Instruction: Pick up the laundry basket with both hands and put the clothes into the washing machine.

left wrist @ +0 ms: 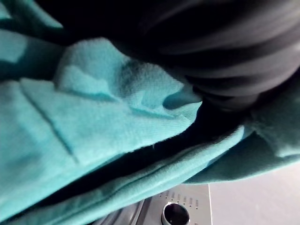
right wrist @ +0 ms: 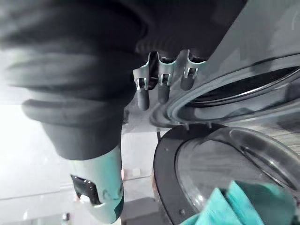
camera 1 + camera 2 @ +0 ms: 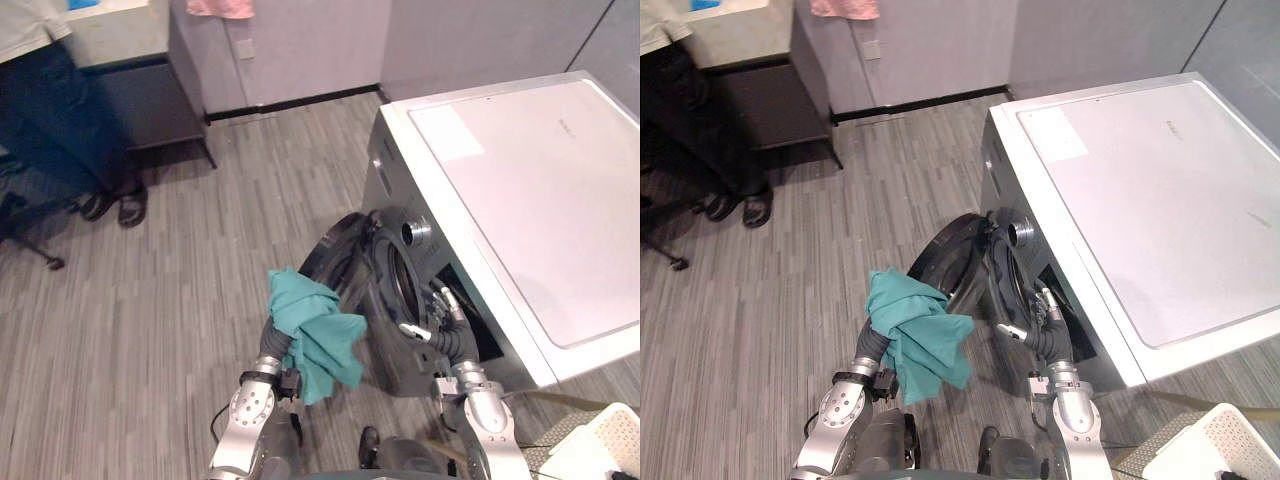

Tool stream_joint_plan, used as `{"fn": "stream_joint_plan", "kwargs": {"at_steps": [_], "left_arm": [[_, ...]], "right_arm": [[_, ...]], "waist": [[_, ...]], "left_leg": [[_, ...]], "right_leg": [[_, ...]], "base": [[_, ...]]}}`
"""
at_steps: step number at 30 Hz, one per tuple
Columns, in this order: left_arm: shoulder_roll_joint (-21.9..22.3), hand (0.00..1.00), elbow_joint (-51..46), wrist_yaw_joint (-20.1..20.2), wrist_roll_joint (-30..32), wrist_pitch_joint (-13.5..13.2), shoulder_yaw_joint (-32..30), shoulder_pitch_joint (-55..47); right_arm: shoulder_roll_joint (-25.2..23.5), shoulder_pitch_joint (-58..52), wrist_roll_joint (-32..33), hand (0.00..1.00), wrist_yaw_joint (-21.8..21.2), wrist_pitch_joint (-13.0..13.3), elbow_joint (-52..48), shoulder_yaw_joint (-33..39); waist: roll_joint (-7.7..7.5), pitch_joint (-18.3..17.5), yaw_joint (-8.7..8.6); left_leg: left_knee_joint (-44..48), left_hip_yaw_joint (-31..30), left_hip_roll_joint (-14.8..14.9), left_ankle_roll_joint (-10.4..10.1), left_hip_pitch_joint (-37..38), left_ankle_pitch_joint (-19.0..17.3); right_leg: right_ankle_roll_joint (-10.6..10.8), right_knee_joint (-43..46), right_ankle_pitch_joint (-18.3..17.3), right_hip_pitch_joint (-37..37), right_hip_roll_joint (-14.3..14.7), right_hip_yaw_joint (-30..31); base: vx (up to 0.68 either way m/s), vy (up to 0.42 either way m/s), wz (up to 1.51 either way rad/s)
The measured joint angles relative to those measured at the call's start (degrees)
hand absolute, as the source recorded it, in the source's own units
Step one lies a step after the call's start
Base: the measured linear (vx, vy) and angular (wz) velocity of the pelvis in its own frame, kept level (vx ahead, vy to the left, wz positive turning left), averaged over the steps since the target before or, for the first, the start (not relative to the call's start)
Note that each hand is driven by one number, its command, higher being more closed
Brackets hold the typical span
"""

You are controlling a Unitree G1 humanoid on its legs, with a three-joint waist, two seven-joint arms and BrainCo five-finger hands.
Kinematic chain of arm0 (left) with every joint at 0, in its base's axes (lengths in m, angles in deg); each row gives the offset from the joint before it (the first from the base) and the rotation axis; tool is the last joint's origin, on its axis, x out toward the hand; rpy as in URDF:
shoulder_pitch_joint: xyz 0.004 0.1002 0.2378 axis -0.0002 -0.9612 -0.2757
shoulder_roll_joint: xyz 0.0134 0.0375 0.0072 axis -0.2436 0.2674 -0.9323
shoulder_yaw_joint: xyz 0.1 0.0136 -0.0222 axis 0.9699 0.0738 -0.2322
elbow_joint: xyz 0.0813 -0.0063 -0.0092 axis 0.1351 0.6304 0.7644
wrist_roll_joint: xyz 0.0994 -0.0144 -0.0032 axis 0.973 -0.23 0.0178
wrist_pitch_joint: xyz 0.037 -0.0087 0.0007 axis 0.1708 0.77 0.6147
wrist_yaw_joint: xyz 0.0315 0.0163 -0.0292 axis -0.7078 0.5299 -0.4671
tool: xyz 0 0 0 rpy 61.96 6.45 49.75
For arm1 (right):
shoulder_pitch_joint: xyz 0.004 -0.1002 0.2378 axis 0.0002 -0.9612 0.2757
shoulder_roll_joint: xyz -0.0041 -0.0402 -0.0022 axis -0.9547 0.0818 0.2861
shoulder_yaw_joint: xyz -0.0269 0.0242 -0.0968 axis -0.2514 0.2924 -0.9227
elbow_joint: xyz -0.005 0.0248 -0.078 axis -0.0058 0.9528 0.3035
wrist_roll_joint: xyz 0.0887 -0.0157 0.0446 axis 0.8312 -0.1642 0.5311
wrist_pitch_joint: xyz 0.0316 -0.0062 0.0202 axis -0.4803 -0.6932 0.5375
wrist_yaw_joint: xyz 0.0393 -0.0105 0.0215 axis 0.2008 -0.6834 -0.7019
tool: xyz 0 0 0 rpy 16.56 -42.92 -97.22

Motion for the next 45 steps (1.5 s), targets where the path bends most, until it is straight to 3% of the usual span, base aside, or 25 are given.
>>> {"fn": "stream_joint_plan", "kwargs": {"at_steps": [1,2,4,8,10,13,15,18,19,24,26,27,28,29,30,31,32,33,34,39,42,45], "left_arm": [[0.3,1.0,0.0,0.0,-0.6,-0.2,1.2,-0.7],[-0.1,1.0,0.7,0.1,-1.2,-0.2,1.4,-0.6],[-2.2,1.0,2.1,1.2,-2.1,0.4,1.5,-0.1],[-3.4,1.0,2.1,1.7,-2.3,0.5,3.3,-0.7],[-4.2,1.0,2.1,2.4,-2.2,0.6,3.8,-0.8],[-4.8,1.0,3.2,2.4,-2.1,0.8,3.0,-1.2],[-4.7,1.0,4.5,2.3,-2.0,1.0,1.9,-1.2],[-4.6,1.0,6.2,2.0,-2.0,2.1,-0.5,-1.0],[-4.8,1.0,6.4,2.0,-1.8,2.1,-0.5,-0.8],[-4.1,1.0,13.3,1.8,1.4,2.3,-2.7,2.3],[-4.1,1.0,15.1,0.6,1.5,2.7,-4.2,2.8],[-4.1,1.0,16.3,0.0,2.0,3.0,-5.5,2.8],[-4.5,1.0,17.5,-0.6,2.6,3.1,-6.5,4.1],[-4.5,1.0,18.0,-0.7,3.1,3.1,-7.1,5.4],[-4.7,1.0,18.6,-1.5,3.5,2.6,-8.8,6.6],[-5.3,1.0,20.3,-2.0,3.5,2.6,-10.1,6.5],[-5.7,1.0,21.6,-2.4,3.5,2.8,-10.3,6.2],[-6.5,1.0,25.0,-3.0,3.5,3.2,-10.5,6.1],[-6.5,1.0,27.5,-3.2,3.5,3.8,-10.7,6.3],[-5.7,1.0,28.7,-5.3,3.3,4.4,-12.3,8.8],[-5.2,1.0,29.4,-6.8,2.9,4.3,-13.4,11.5],[-4.4,1.0,29.2,-8.2,2.3,4.2,-14.8,14.0]], "right_arm": [[0.7,-0.1,-0.5,0.0,0.2,0.0,0.2,0.4],[-0.1,0.3,-0.8,0.0,0.4,0.0,1.7,0.5],[-1.2,0.4,-1.5,0.0,0.7,-0.6,3.6,0.4],[-1.2,-0.2,-1.5,0.0,0.3,-0.7,4.2,0.4],[-1.2,-0.6,-1.5,0.0,-0.4,-1.3,5.0,0.4],[-1.1,-0.3,-1.5,0.0,-0.5,-1.6,7.7,0.3],[-1.0,0.2,-1.5,0.0,-0.5,-1.6,9.2,0.3],[0.1,1.0,-1.5,0.0,-0.5,-1.9,12.1,0.2],[0.7,0.8,-1.5,0.0,-0.5,-1.9,12.1,0.3],[1.2,-1.0,-1.4,0.0,-0.5,-1.9,12.1,0.1],[1.8,-0.9,-1.2,0.0,-0.4,-1.9,12.1,0.2],[2.3,-0.7,-0.9,0.0,-0.4,-1.9,12.0,0.2],[2.2,-0.3,-0.8,0.0,-0.1,-1.8,11.3,0.6],[2.2,0.0,-0.8,0.0,0.1,-1.7,11.4,0.8],[2.6,2.7,-0.9,0.0,0.5,-1.7,13.2,0.8],[3.5,5.4,-0.9,0.0,0.8,-1.6,15.5,0.7],[4.1,6.2,-1.0,0.0,1.0,-1.4,16.0,0.9],[3.2,6.6,-0.9,0.0,1.2,-1.3,16.3,1.4],[3.2,6.3,-0.9,0.0,1.1,-1.3,15.5,2.1],[3.5,6.7,-0.8,0.0,2.7,-1.2,15.2,4.5],[3.4,6.7,-0.7,0.0,3.5,-1.3,12.5,4.5],[3.3,6.4,0.5,0.0,4.7,-1.3,7.8,4.6]], "waist": [[2.41,0.0,0.71],[1.43,0.5,0.77],[-0.78,0.3,-0.37],[-1.12,0.3,-0.52],[-1.56,0.2,-1.71],[-2.3,-0.1,-1.55],[-2.26,-0.2,-1.62],[-2.48,-0.3,-2.2],[-2.35,-0.3,-2.94],[-1.01,0.1,-3.0],[-0.35,0.5,-3.18],[-0.08,0.7,-3.24],[-0.21,0.9,-4.89],[-0.9,1.4,-4.94],[-2.04,2.1,-3.26],[-1.78,2.6,-1.93],[-1.23,2.9,-1.19],[-1.46,3.8,-0.87],[-2.29,4.0,-1.76],[-1.62,7.6,-1.71],[-1.31,10.2,-1.85],[-1.34,13.0,-1.83]], "left_leg": [[-8.0,-3.1,1.1,-2.0,2.1,11.0],[-6.0,-2.5,0.7,-2.1,2.6,8.2],[-5.4,1.0,-0.8,-0.4,4.0,6.6],[-5.2,7.6,-0.7,1.6,6.5,4.6],[-5.4,10.5,-0.6,1.8,7.5,3.7],[-7.3,16.5,0.5,2.0,9.8,2.6],[-8.3,19.7,1.3,2.0,10.8,2.0],[-11.5,22.2,1.1,2.2,12.7,1.5],[-11.4,22.2,1.2,2.0,12.7,1.4],[-1.9,22.6,6.4,-0.4,11.4,-0.6],[4.9,19.1,7.9,0.1,8.7,-0.3],[8.0,17.4,8.3,1.6,7.4,0.8],[10.5,16.4,8.0,3.7,4.7,2.5],[10.8,15.8,7.6,3.6,3.0,0.7],[4.7,11.5,4.4,1.9,4.3,-3.1],[-3.8,7.4,2.6,1.1,8.0,-2.5],[-6.1,6.9,2.6,-1.0,9.9,-1.9],[-6.3,9.7,2.4,-0.8,11.4,-1.5],[-5.1,11.1,2.0,-0.6,11.5,-2.1],[1.0,15.6,1.2,1.3,7.3,-3.9],[7.9,17.3,2.7,1.7,2.9,-7.0],[15.2,17.1,4.0,1.8,-2.1,-11.0]], "right_leg": [[3.7,0.9,-2.2,0.8,1.7,2.5],[5.2,1.2,-4.3,1.3,1.1,4.2],[5.9,1.0,-4.2,0.9,-1.5,8.1],[7.8,-0.8,-2.7,0.8,-2.9,14.3],[8.2,-0.8,-2.2,0.0,-3.0,17.6],[9.0,0.6,-1.7,-3.2,-2.4,22.9],[9.0,2.4,-1.0,-5.5,-2.2,22.0],[7.7,5.9,0.1,-9.3,-5.2,6.6],[7.5,5.3,-0.1,-9.1,-5.5,4.7],[6.5,6.3,-2.2,-8.3,-2.4,5.2],[6.4,6.3,-2.2,-8.2,-0.6,6.0],[6.2,6.1,-2.2,-7.4,-0.3,7.2],[5.9,5.5,-2.1,-7.5,-0.5,7.9],[5.9,5.5,-2.1,-7.9,-0.8,7.9],[5.7,6.6,-2.0,-9.6,-0.8,10.3],[5.6,7.2,-1.7,-10.4,1.0,13.2],[5.6,8.0,-1.7,-11.0,1.9,13.7],[6.1,10.1,-2.1,-12.4,1.8,13.9],[6.1,11.8,-2.2,-13.4,1.2,13.3],[6.1,20.1,-2.2,-21.8,0.1,14.7],[6.3,25.5,-2.4,-27.5,0.2,14.5],[6.5,30.4,-6.1,-32.1,-1.1,12.0]], "base": [[0.23,0.253,-0.96],[0.24,0.286,-0.97],[0.18,0.261,-0.66],[0.06,0.176,-0.85],[0.0,0.113,-0.72],[-0.04,0.053,-1.04],[-0.08,-0.006,-1.25],[-0.04,-0.031,-0.91],[0.04,-0.026,-0.33],[0.08,-0.069,-0.28],[0.11,-0.083,-0.46],[0.13,-0.021,-0.04],[0.12,0.004,0.23],[0.03,0.005,0.19],[-0.05,0.029,-0.71],[-0.06,0.048,-1.16],[-0.06,0.062,-1.3],[-0.01,0.063,-0.87],[-0.01,0.067,-0.66],[-0.06,0.03,-0.66],[-0.17,0.01,-0.6],[-0.21,-0.018,-0.06]]}}
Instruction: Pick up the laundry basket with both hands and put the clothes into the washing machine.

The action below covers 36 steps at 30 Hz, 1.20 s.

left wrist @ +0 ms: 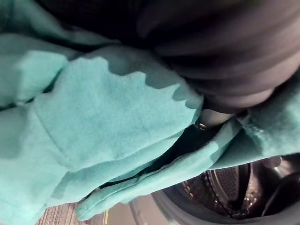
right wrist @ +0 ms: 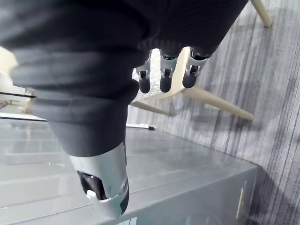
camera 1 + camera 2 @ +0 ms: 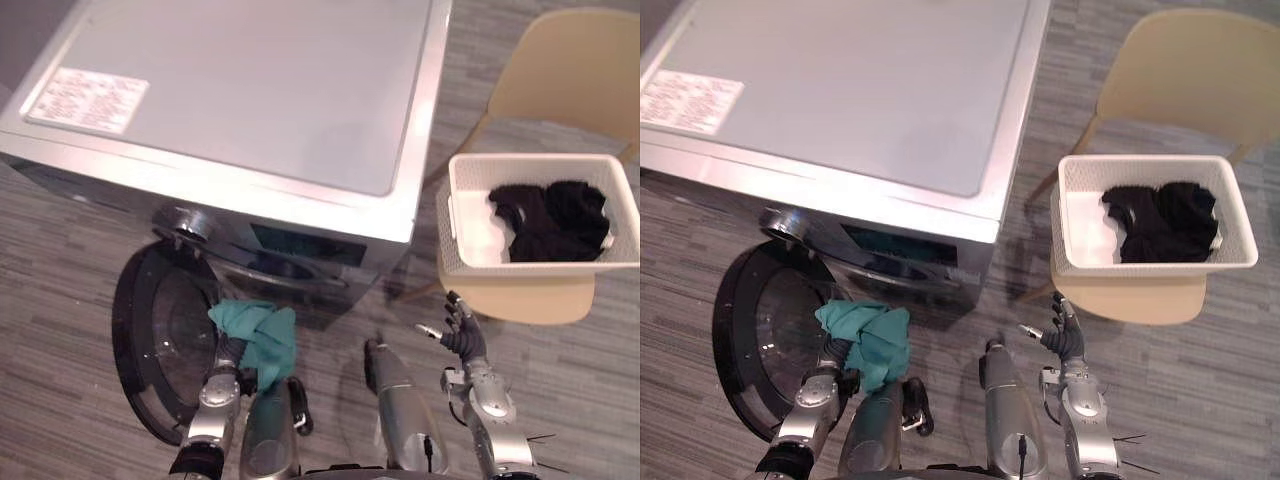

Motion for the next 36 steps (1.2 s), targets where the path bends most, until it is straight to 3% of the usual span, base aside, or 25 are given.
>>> {"fn": "stream_joint_plan", "kwargs": {"at_steps": [6,9,12,19,21,25,31,36], "left_arm": [[0.7,1.0,-6.3,-3.1,0.0,0.1,-1.9,1.1],[1.7,1.0,-14.4,-3.7,-1.7,-1.0,-1.9,3.1],[3.1,1.0,-17.8,-3.8,-3.8,-1.9,-1.8,6.4],[4.0,1.0,-19.9,-6.4,-4.4,-2.1,-1.5,19.4],[2.6,1.0,-20.4,-7.8,-4.4,-2.1,-1.6,23.8],[-4.8,1.0,-21.6,-11.9,-4.5,-2.1,-1.8,34.4],[-11.5,1.0,-24.5,-17.1,-4.3,-2.2,1.0,45.1],[-18.0,1.0,-25.1,-18.4,-4.2,-2.5,5.4,55.1]], "right_arm": [[-0.1,-0.3,0.5,0.0,2.2,0.2,-4.5,0.4],[-0.8,0.8,0.5,0.0,2.8,0.3,-6.2,0.8],[-1.6,3.6,1.0,0.0,4.0,0.3,-6.1,0.9],[-3.8,6.8,2.3,0.0,7.4,0.9,-5.9,3.1],[-3.9,6.8,2.4,0.0,7.6,1.2,-5.7,3.2],[-4.5,7.2,2.6,0.0,7.6,3.5,-6.1,3.3],[-4.7,6.6,3.0,0.0,7.3,5.2,-7.0,3.0],[-5.0,6.0,3.3,0.0,5.4,6.5,-9.9,2.6]], "waist": [[-0.01,1.7,0.82],[-0.19,3.2,2.57],[-0.22,4.9,3.37],[-0.82,6.1,3.09],[-0.99,6.2,2.77],[-1.84,6.6,0.52],[-2.67,6.8,-1.1],[-2.97,6.9,-2.21]], "left_leg": [[9.4,-4.3,0.9,0.3,-10.9,-1.7],[14.3,-6.3,0.3,0.4,-17.4,-2.3],[18.6,-7.7,0.3,0.3,-23.6,-2.8],[31.3,-11.3,1.8,-0.3,-40.9,-4.5],[34.3,-12.1,2.3,-0.3,-44.7,-4.7],[38.7,-13.5,3.2,-0.1,-52.7,-4.8],[39.8,-13.8,4.3,-0.9,-56.7,-4.3],[40.9,-13.8,4.7,-0.7,-59.7,-4.4]], "right_leg": [[-0.3,6.5,-0.6,-7.3,-5.3,-7.6],[-1.4,12.0,-2.0,-12.7,-7.1,-8.8],[-1.7,16.1,-3.3,-17.9,-7.8,-9.6],[-2.8,26.9,-4.3,-33.4,-7.5,-10.0],[-2.7,29.3,-4.4,-36.9,-7.3,-10.0],[-1.8,32.1,-4.7,-44.1,-6.5,-10.1],[-1.1,32.8,-3.8,-48.0,-5.9,-10.1],[-2.3,33.5,-3.1,-51.2,-5.5,-10.0]], "base": [[-0.11,0.013,0.27],[-0.07,-0.027,0.43],[-0.11,-0.029,0.3],[-0.12,-0.034,0.04],[-0.13,-0.03,-0.06],[-0.13,-0.022,-0.09],[-0.04,-0.01,-0.06],[0.05,0.009,-0.05]]}}
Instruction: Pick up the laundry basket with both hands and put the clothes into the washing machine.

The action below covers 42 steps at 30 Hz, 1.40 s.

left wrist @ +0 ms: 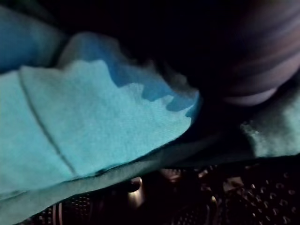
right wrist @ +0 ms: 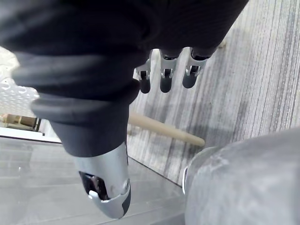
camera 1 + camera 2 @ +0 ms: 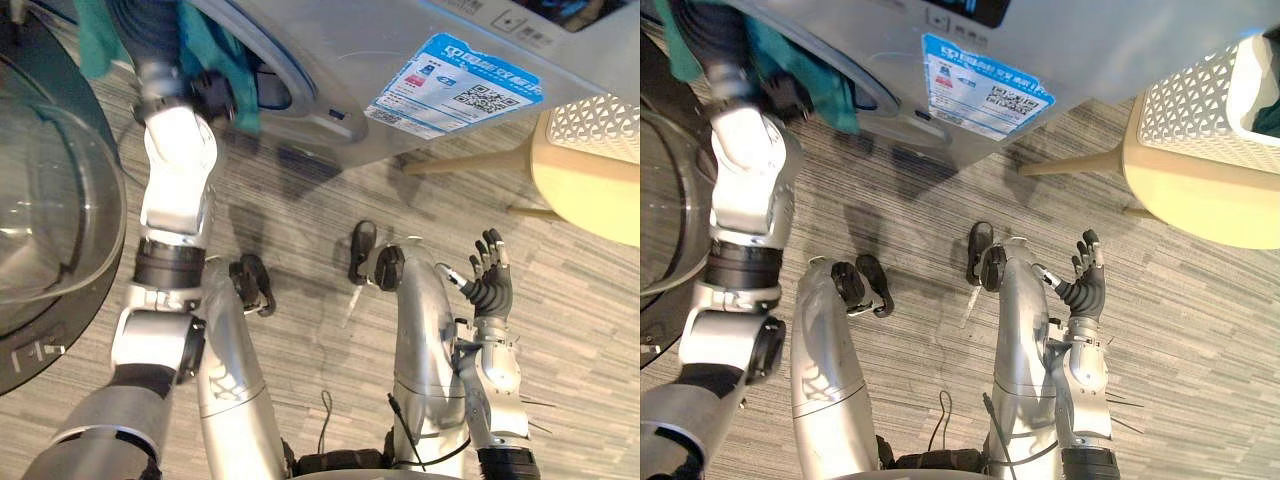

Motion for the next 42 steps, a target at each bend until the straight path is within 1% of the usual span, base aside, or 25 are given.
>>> {"fn": "stream_joint_plan", "kwargs": {"at_steps": [2,4,5,6,7,9,11,12,13,15,16,17,19,20,22,25,28,29,33,34,35,36,38,41,42], "left_arm": [[-2.4,1.0,0.0,0.1,0.6,0.0,2.9,3.6],[-3.7,1.0,0.0,0.4,3.1,0.0,6.7,7.3],[-4.4,0.0,0.3,0.3,4.4,0.2,7.0,7.9],[-5.0,0.0,0.3,0.4,5.5,0.1,7.5,8.1],[-6.6,0.0,0.6,0.4,8.3,0.1,9.5,8.9],[-7.4,0.0,1.9,0.4,11.6,0.4,11.6,10.4],[-8.2,0.0,5.0,0.6,18.7,1.8,15.5,13.5],[-8.4,0.0,5.9,1.1,20.7,2.4,16.5,14.5],[-8.5,0.0,7.8,1.8,24.6,3.4,18.5,16.5],[-8.6,0.0,9.8,3.1,29.3,4.3,20.2,18.4],[-8.6,0.0,11.0,4.1,32.1,4.5,20.4,19.1],[-8.6,0.0,11.8,4.5,33.6,4.7,20.4,19.3],[-8.7,0.0,16.0,6.9,36.8,5.5,20.4,19.6],[-8.6,0.0,17.1,7.4,37.0,5.7,20.4,19.6],[-7.7,0.0,20.2,9.9,36.7,6.5,20.1,19.6],[-7.7,0.0,20.8,11.4,36.1,6.7,18.2,18.7],[-7.7,0.0,20.1,11.4,34.4,6.7,15.6,16.7],[-7.8,0.0,17.1,11.3,34.0,6.7,14.0,14.2],[-7.7,0.0,9.7,10.9,33.4,6.6,11.1,6.6],[-7.7,0.0,7.0,10.6,32.1,6.5,10.0,4.4],[-7.7,0.0,4.7,10.1,31.0,6.2,9.1,2.5],[-7.7,0.0,3.4,10.0,30.2,5.9,8.3,1.4],[-7.7,0.0,0.3,10.1,28.1,4.9,6.0,-2.0],[-7.7,0.0,-2.7,10.4,24.8,4.4,2.8,-9.1],[-7.3,0.0,-3.0,11.1,23.6,4.3,1.6,-11.8]], "right_arm": [[0.0,0.0,0.6,0.0,-0.9,0.1,-0.4,-0.6],[0.0,-0.6,1.3,0.0,-2.3,0.6,-0.7,-0.6],[-0.1,-1.4,1.6,0.0,-3.2,0.9,-1.2,-0.7],[-0.2,-2.0,1.6,0.0,-3.2,1.0,-1.8,-0.6],[-0.2,-2.9,1.7,0.0,-3.5,1.5,-2.5,-0.6],[-0.1,-3.4,2.1,0.0,-4.3,2.1,-2.5,-0.6],[0.0,-3.8,2.3,0.0,-5.0,2.3,-2.5,-0.6],[0.0,-3.8,2.4,0.0,-5.2,2.4,-2.5,-0.6],[0.1,-3.8,3.4,0.0,-5.4,2.5,-2.4,-0.6],[0.1,-3.9,4.2,0.0,-5.5,2.6,-2.4,-0.6],[0.1,-3.9,4.7,0.0,-5.6,2.6,-2.4,-0.6],[0.1,-3.9,5.4,0.0,-5.7,2.6,-2.4,-0.6],[0.1,-4.1,6.8,0.0,-6.9,2.6,-2.3,-0.6],[0.1,-4.2,7.1,0.0,-7.1,2.7,-2.3,-0.6],[0.1,-4.9,8.9,0.0,-8.0,2.6,-2.3,-0.6],[0.1,-5.7,9.1,0.0,-8.5,2.6,-2.4,-0.6],[0.1,-6.3,10.2,0.0,-9.3,2.6,-2.4,-0.6],[0.1,-6.7,10.2,0.0,-9.3,2.6,-2.4,-0.6],[0.3,-7.6,10.1,0.0,-9.2,2.5,-2.9,-0.6],[0.5,-8.2,10.1,0.0,-9.2,2.5,-3.0,-0.6],[0.6,-8.5,10.0,0.0,-9.1,2.5,-3.0,-0.5],[0.6,-8.5,9.9,0.0,-9.1,2.4,-3.0,-0.5],[0.6,-8.5,9.8,0.0,-9.1,2.3,-3.0,-0.5],[0.5,-8.5,7.9,0.0,-9.1,1.8,-3.2,-0.5],[0.5,-8.5,7.6,0.0,-9.1,1.7,-3.5,-0.5]], "waist": [[-0.48,0.2,-0.67],[-0.55,0.2,-0.85],[-0.66,0.2,-0.93],[-0.69,0.2,-0.92],[-0.81,0.2,-0.93],[-0.87,0.2,-0.94],[-0.98,0.1,-0.91],[-0.99,0.2,-0.94],[-0.99,0.2,-1.01],[-1.13,0.2,-1.4],[-1.36,0.2,-1.64],[-1.39,0.2,-1.79],[-1.89,0.2,-2.27],[-1.97,0.2,-2.4],[-2.01,0.2,-2.32],[-2.08,0.2,-2.01],[-2.22,0.1,-2.0],[-2.22,0.1,-2.02],[-2.27,0.1,-1.79],[-2.35,0.0,-1.09],[-2.35,0.0,-0.84],[-2.36,0.0,-0.79],[-2.36,-0.1,-0.76],[-2.84,-0.4,-0.22],[-2.91,-0.4,0.02]], "left_leg": [[0.7,0.0,0.4,0.3,-0.5,-0.2],[0.9,0.1,0.5,0.4,-0.9,-0.4],[0.9,0.4,0.5,0.6,-1.3,-0.5],[0.9,0.6,0.6,0.6,-1.5,-0.5],[1.1,0.6,0.6,0.6,-2.0,-0.5],[1.3,0.6,0.6,0.7,-2.4,-0.6],[1.4,0.6,0.6,1.1,-2.5,-0.8],[1.4,0.6,0.6,1.2,-2.5,-0.8],[1.5,0.7,0.6,1.4,-2.5,-1.0],[1.6,1.2,0.7,1.7,-2.5,-1.1],[1.7,1.6,0.8,1.8,-2.5,-1.2],[1.8,1.6,0.9,1.9,-2.7,-1.3],[2.9,1.6,1.7,2.1,-2.8,-2.0],[3.0,1.6,1.7,2.1,-2.8,-2.1],[3.3,1.6,1.7,2.2,-2.8,-2.2],[3.9,1.4,1.6,2.2,-2.8,-2.2],[4.4,1.3,1.6,2.2,-2.5,-2.2],[4.8,1.2,1.6,2.2,-2.3,-2.2],[4.9,1.0,1.4,2.2,-0.6,-2.1],[4.6,0.9,1.3,2.1,-0.1,-2.1],[4.3,0.7,1.2,2.0,0.3,-2.1],[4.0,0.5,1.0,2.0,0.5,-2.0],[2.9,0.1,0.3,1.3,0.9,-1.5],[1.6,-0.3,0.0,0.8,2.0,-1.0],[1.1,-0.3,-0.2,0.3,2.6,-0.8]], "right_leg": [[0.0,0.4,0.0,-0.4,0.1,0.0],[0.0,0.3,0.0,-0.8,0.2,0.0],[0.0,0.3,0.0,-1.3,0.2,0.2],[0.0,0.3,0.0,-1.6,0.2,0.3],[0.1,0.3,0.0,-2.0,0.2,0.3],[0.1,0.3,0.1,-2.2,0.2,0.2],[0.0,0.2,0.2,-2.2,0.2,0.2],[0.0,0.1,0.2,-2.2,0.2,0.3],[0.0,0.1,0.3,-2.3,0.2,0.4],[0.2,0.1,0.4,-2.6,0.3,0.9],[0.5,0.1,0.5,-2.9,0.4,1.3],[0.6,0.1,0.6,-3.0,0.5,1.3],[0.5,0.4,0.8,-3.1,1.1,1.3],[0.5,0.5,0.8,-3.1,1.1,1.3],[0.5,0.9,0.8,-3.1,1.0,1.4],[0.5,1.7,0.8,-3.1,0.9,1.5],[0.4,2.5,0.7,-3.0,0.8,1.6],[1.0,3.0,0.3,-2.8,0.6,1.6],[0.7,3.5,-0.3,-1.0,0.0,1.3],[0.7,3.4,-0.4,-0.4,-0.1,1.2],[0.7,3.2,-0.5,0.3,-0.2,0.9],[0.8,3.1,-0.5,0.6,-0.3,0.8],[0.7,2.4,-0.6,1.5,-0.8,0.3],[0.0,2.0,-1.1,2.7,-1.2,-0.3],[-0.3,1.8,-1.3,3.2,-1.2,-0.3]], "base": [[0.04,0.016,-0.04],[0.02,0.016,-0.06],[0.01,0.012,-0.03],[0.01,0.009,-0.04],[0.0,0.0,0.0],[0.0,0.0,0.0],[0.0,0.0,0.0],[0.01,0.005,-0.04],[0.01,0.007,-0.04],[0.01,0.011,-0.06],[0.01,0.011,-0.09],[0.0,0.012,-0.15],[0.0,0.015,-0.19],[-0.01,0.013,-0.09],[0.0,0.0,0.0],[-0.01,-0.004,0.05],[-0.01,-0.002,0.01],[-0.02,-0.007,0.04],[-0.03,-0.017,0.08],[-0.03,-0.027,0.07],[-0.02,-0.023,0.1],[-0.01,-0.023,0.19],[0.0,-0.022,0.22],[0.02,-0.035,0.15],[0.04,-0.032,0.09]]}}
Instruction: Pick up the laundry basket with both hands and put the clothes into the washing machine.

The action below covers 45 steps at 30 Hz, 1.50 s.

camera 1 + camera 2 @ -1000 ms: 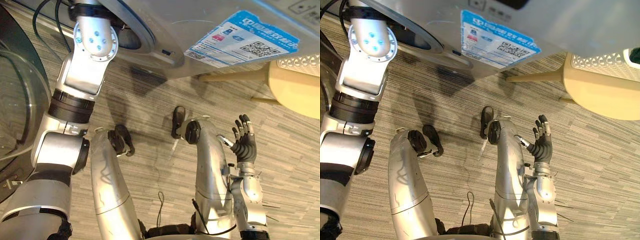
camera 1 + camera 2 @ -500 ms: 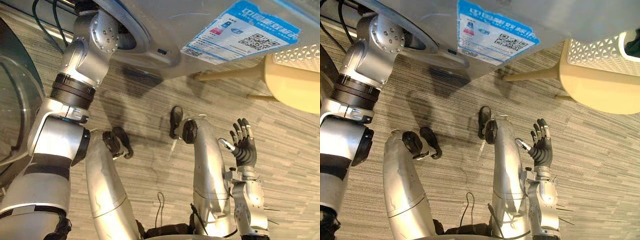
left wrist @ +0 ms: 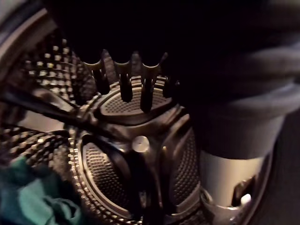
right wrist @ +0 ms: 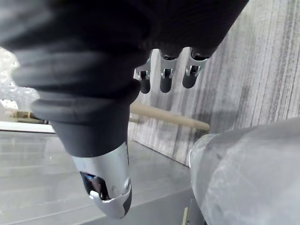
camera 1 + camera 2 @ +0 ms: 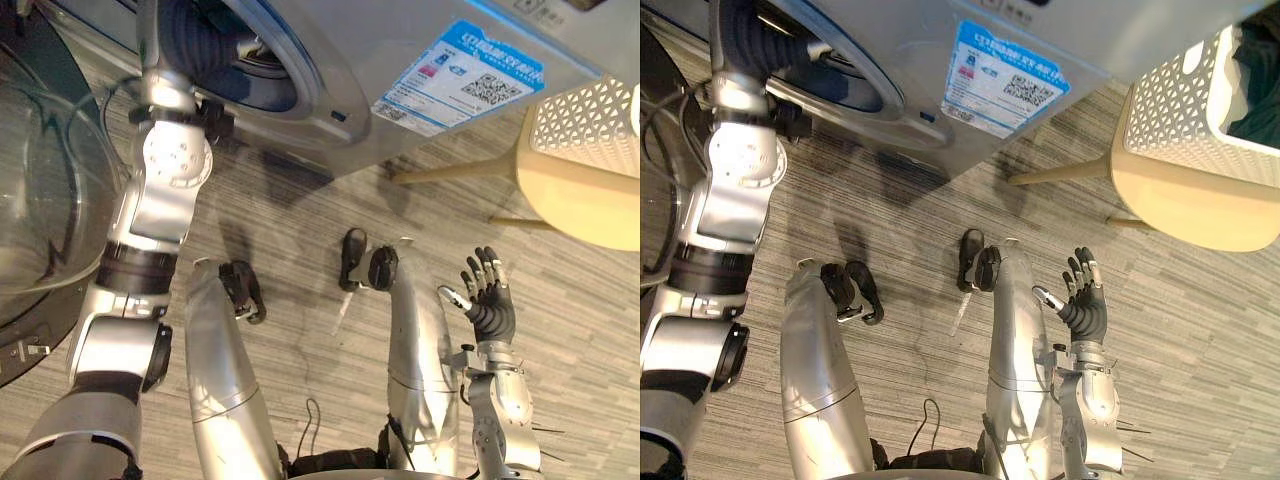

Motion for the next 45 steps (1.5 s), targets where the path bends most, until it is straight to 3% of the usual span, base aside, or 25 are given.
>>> {"fn": "stream_joint_plan", "kwargs": {"at_steps": [5,9,14,17,20,22,25,31,34,40,41,42,43,44,45], "left_arm": [[7.8,0.0,-2.5,1.9,-7.4,-0.6,-5.2,-11.1],[16.6,0.0,-3.5,2.7,-11.7,-1.2,-7.2,-20.5],[25.2,0.0,-3.6,3.8,-19.8,-3.7,-6.3,-34.9],[27.0,0.0,-2.7,5.5,-22.0,-4.4,-5.9,-40.4],[28.4,0.0,2.3,6.8,-22.6,-4.5,-6.0,-46.1],[29.2,0.0,8.7,7.0,-22.6,-4.4,-6.5,-49.2],[29.5,0.0,15.3,7.9,-22.2,-4.2,-7.2,-52.0],[28.8,0.0,30.3,8.1,-16.2,-3.3,-7.0,-52.6],[28.4,0.0,36.6,9.1,-13.5,-2.8,-6.7,-51.3],[26.4,0.0,41.0,9.1,-11.2,-2.8,-6.3,-50.8],[26.4,0.0,42.4,9.1,-11.0,-2.7,-6.2,-50.5],[26.5,0.0,42.7,9.1,-10.9,-2.7,-6.1,-50.2],[26.2,0.0,43.0,9.1,-10.6,-2.8,-6.2,-50.1],[26.0,0.0,43.2,9.1,-10.1,-2.7,-6.2,-50.1],[26.0,0.0,43.1,9.1,-9.5,-2.3,-6.0,-49.8]], "right_arm": [[-0.4,1.9,-3.2,0.0,0.8,-1.7,-0.7,0.4],[-1.8,2.5,-8.1,0.0,4.2,-2.3,0.0,0.5],[-1.7,2.3,-8.9,0.0,5.4,-3.6,1.4,0.4],[-1.7,0.9,-8.7,0.0,5.4,-3.6,3.2,0.3],[-1.6,-0.8,-8.6,0.0,5.2,-3.7,7.2,0.1],[-1.1,-0.7,-8.6,0.0,5.2,-3.7,10.7,-0.2],[-0.9,0.3,-8.4,0.0,5.2,-3.9,15.5,-1.0],[-0.6,3.5,-8.5,0.0,5.2,-5.0,29.0,-2.4],[1.3,6.6,-8.6,0.0,5.3,-6.2,38.4,-2.3],[1.9,9.7,-8.7,0.0,6.4,-7.0,45.3,-1.4],[2.1,11.2,-8.8,0.0,6.5,-7.1,46.4,-1.7],[2.1,12.1,-8.8,0.0,6.6,-7.2,46.7,-2.1],[1.9,12.7,-8.9,0.0,6.7,-7.8,46.0,-2.7],[1.9,12.9,-9.0,0.0,6.7,-8.1,45.2,-2.7],[2.2,12.6,-7.9,0.0,5.8,-7.8,44.0,-2.4]], "waist": [[0.03,-0.8,1.18],[0.06,-5.1,2.49],[0.3,-7.4,3.21],[0.59,-9.3,3.72],[1.8,-12.7,4.42],[2.59,-15.7,5.22],[3.27,-17.8,5.8],[3.88,-23.0,5.49],[5.07,-23.8,5.46],[5.84,-24.2,5.37],[6.05,-24.1,5.3],[6.1,-24.1,5.33],[5.96,-24.1,5.52],[6.0,-23.8,5.47],[5.56,-23.8,4.84]], "left_leg": [[-1.8,-0.5,-0.5,-0.5,3.1,0.3],[-4.0,-0.2,-0.9,-0.9,5.3,0.5],[-12.2,0.0,-1.6,-2.1,17.9,1.2],[-17.7,0.3,-2.3,-2.9,24.0,2.2],[-26.8,1.0,-2.7,-3.4,33.1,4.8],[-34.5,1.8,-3.5,-4.0,40.1,7.2],[-44.9,3.1,-4.3,-3.8,49.7,10.5],[-61.7,6.9,-5.3,-3.2,61.3,16.7],[-70.5,9.5,-5.8,-2.8,67.8,20.3],[-75.0,16.9,-6.1,-2.5,74.7,21.2],[-74.8,20.2,-6.0,-2.5,75.1,21.2],[-74.4,21.7,-5.4,-2.5,75.1,21.2],[-74.2,25.1,-4.6,-1.2,75.5,21.0],[-74.4,26.6,-4.4,-0.9,76.2,20.5],[-73.0,29.8,-4.2,-1.7,76.8,19.9]], "right_leg": [[-1.2,-0.6,-0.8,3.2,0.0,-0.4],[-1.0,-1.6,-1.8,4.9,0.0,-0.4],[0.0,-7.8,-3.3,17.6,-0.5,-2.2],[0.5,-12.2,-3.6,23.8,-0.7,-3.2],[0.7,-19.9,-3.2,33.6,-0.9,-5.6],[-0.7,-26.3,-1.2,40.3,-0.9,-6.7],[-1.0,-35.0,1.8,49.3,-0.7,-8.1],[0.4,-50.6,7.9,58.7,1.5,-7.6],[1.0,-59.1,12.5,63.6,3.1,-5.9],[1.8,-68.3,19.2,68.0,6.3,1.3],[1.9,-70.5,22.4,67.4,6.8,2.2],[1.4,-71.5,24.1,67.0,7.0,1.4],[-2.2,-73.3,24.5,67.0,5.9,-6.5],[-4.3,-70.3,21.5,66.7,4.3,-13.3],[-6.9,-63.4,16.5,65.8,-0.4,-26.4]], "base": [[0.06,-0.028,0.11],[0.05,-0.03,0.07],[0.05,-0.057,0.13],[0.07,-0.065,0.15],[0.17,-0.083,0.29],[0.27,-0.043,0.18],[0.2,0.019,0.11],[0.17,0.046,-0.16],[0.11,0.075,-0.34],[0.01,0.084,-0.72],[-0.1,0.054,-1.13],[-0.19,-0.013,-1.48],[-0.18,-0.042,-1.06],[-0.18,-0.042,-1.21],[-0.12,-0.002,-1.27]]}}
